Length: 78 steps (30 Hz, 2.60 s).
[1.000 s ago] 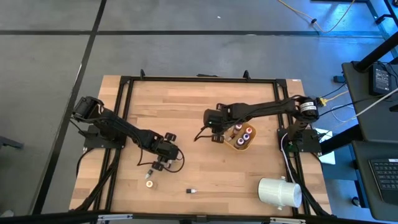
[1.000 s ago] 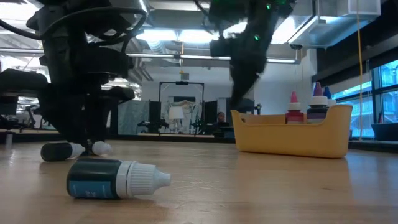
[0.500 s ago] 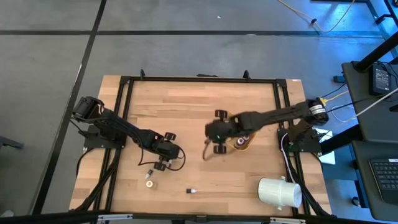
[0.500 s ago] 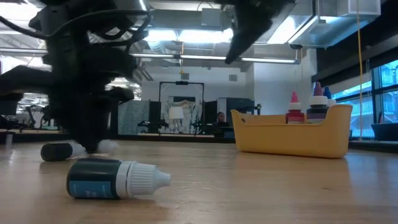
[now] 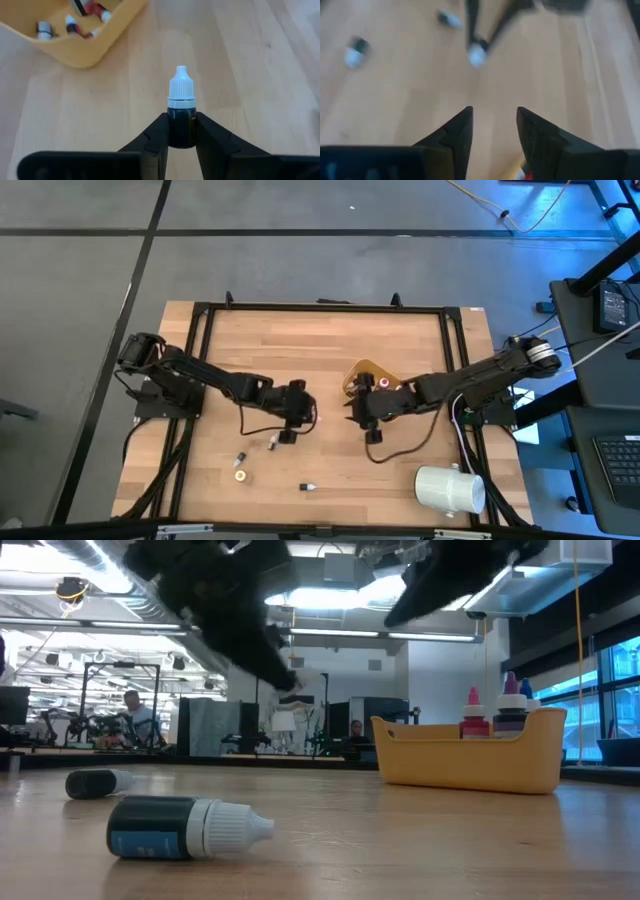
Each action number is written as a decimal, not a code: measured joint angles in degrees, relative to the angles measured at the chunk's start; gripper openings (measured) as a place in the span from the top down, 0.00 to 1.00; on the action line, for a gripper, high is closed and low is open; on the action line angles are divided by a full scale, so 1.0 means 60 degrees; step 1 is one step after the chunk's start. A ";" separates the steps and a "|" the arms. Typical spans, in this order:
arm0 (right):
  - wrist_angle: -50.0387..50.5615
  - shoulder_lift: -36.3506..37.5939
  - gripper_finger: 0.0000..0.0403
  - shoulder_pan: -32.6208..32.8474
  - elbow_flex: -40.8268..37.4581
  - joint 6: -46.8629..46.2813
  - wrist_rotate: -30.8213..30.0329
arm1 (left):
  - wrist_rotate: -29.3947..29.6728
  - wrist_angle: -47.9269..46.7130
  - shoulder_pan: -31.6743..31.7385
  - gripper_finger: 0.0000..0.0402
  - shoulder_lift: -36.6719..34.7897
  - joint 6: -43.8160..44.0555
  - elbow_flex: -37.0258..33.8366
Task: Pick & Place food coloring
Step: Put the top small blue food coloring bottle in the yellow bin
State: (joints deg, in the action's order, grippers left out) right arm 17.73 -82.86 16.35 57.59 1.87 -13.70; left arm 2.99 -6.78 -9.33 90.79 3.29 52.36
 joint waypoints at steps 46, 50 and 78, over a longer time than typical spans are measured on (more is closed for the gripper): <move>-0.3414 0.0209 0.63 -0.0039 -0.0897 0.1271 0.0547 | -0.0944 0.1336 0.0209 0.80 -0.0012 0.1078 0.1533; -0.3401 0.0209 0.71 -0.0036 -0.0897 0.1271 0.0587 | -0.0932 0.1355 0.0209 0.80 -0.0012 0.1076 0.1533; 0.1137 0.0077 0.84 -0.1554 -0.0751 -0.1587 -0.0067 | -0.1108 -0.2249 0.0115 0.56 -0.0015 0.2057 0.1529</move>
State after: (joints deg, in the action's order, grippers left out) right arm 24.55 -82.39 7.03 53.08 -7.65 -14.10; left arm -3.66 -20.28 -8.64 90.70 15.63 61.54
